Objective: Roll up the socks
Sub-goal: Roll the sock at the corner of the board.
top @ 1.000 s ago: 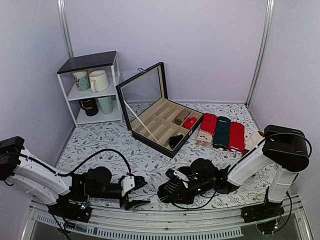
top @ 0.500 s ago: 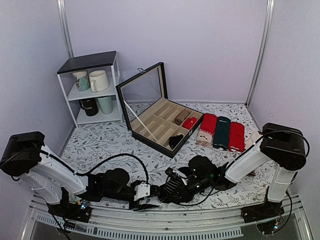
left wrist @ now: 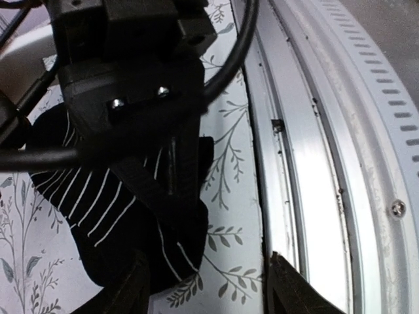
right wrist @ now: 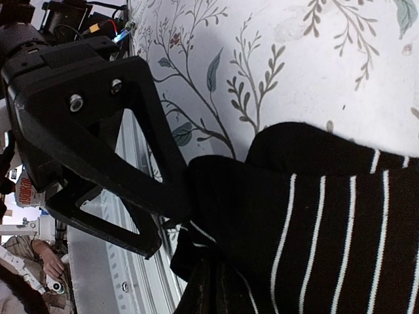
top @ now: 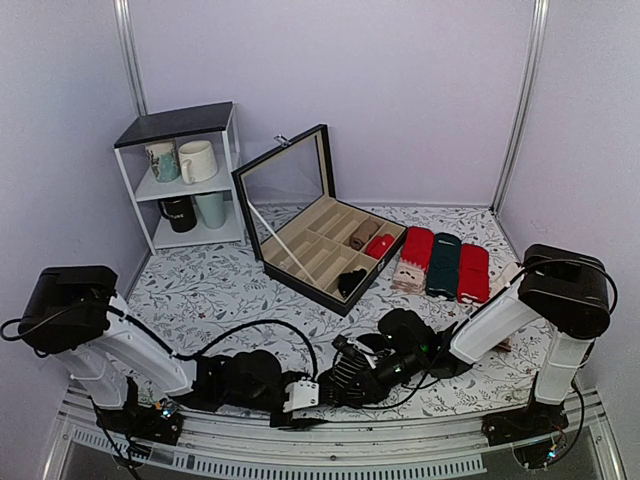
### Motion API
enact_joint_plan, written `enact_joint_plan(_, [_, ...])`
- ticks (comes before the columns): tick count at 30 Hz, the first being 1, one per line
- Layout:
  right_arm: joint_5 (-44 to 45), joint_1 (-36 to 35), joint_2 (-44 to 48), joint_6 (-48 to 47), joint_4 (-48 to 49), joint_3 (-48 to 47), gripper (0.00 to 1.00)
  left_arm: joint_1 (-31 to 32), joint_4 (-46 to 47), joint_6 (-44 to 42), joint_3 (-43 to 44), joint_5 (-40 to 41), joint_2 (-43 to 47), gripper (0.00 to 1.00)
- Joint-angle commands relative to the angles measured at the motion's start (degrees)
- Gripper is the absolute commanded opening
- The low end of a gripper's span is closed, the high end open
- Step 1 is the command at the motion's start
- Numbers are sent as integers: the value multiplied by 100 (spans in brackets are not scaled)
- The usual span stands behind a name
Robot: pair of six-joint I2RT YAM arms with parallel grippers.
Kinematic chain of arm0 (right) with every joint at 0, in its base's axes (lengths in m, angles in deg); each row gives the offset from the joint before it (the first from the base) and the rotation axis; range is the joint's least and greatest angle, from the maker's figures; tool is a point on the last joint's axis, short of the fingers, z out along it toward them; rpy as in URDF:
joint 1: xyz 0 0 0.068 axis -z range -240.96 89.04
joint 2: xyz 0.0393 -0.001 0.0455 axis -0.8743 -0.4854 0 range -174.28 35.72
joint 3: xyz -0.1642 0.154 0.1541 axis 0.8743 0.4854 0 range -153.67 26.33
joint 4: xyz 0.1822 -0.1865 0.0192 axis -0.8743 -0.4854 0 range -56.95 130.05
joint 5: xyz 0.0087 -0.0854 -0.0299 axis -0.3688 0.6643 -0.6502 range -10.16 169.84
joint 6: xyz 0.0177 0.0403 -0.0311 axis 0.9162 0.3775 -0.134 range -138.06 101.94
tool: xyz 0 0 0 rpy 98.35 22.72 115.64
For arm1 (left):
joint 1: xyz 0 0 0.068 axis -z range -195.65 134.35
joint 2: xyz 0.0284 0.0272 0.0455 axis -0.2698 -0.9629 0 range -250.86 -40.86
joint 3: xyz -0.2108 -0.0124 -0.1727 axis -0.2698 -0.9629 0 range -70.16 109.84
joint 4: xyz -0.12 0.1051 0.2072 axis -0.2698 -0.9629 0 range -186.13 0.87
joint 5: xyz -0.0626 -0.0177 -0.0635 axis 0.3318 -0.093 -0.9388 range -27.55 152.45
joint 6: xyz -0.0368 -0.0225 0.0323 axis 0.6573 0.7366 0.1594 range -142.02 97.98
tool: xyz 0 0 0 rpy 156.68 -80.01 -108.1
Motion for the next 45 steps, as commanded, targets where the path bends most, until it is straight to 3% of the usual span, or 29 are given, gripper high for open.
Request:
enact_joint_plan(1, [120,31,-302,29,-984,190,5,82,-65,-46,241,396,-124,62])
enact_joint_plan(7, [-24,33,-274,29,-937,161,5,81,-276,44,480,576,-393,57])
enact_joint_plan(14, [-215,33,-274,56,-869,140,5,122,-502,212,510,479,-526,36])
enact_joint_plan(17, [-252,32,-283,81,-793,144,5,137,-545,232,515,457,-563,13])
enact_joint_plan(20, [-229,32,-243,76,-719,150,8,146,-669,260,598,372,-638,0])
enact_joint_plan(24, [86,32,56,15,-690,199,22,146,-742,459,600,274,-602,0])
enact_joint_plan(30, [958,32,1336,-476,-234,865,39,121,-705,814,395,104,-382,0])
enact_joint_plan(34, [1402,-55,2039,-908,404,1434,42,77,-847,1008,474,-147,-446,0])
enact_joint_plan(40, [2738,-965,2526,-1895,1527,2067,45,-49,-975,1234,501,-637,-512,0])
enact_joint_plan(45, [3182,-1453,2387,-2812,1388,1869,46,-161,-1062,1322,506,-821,-584,0])
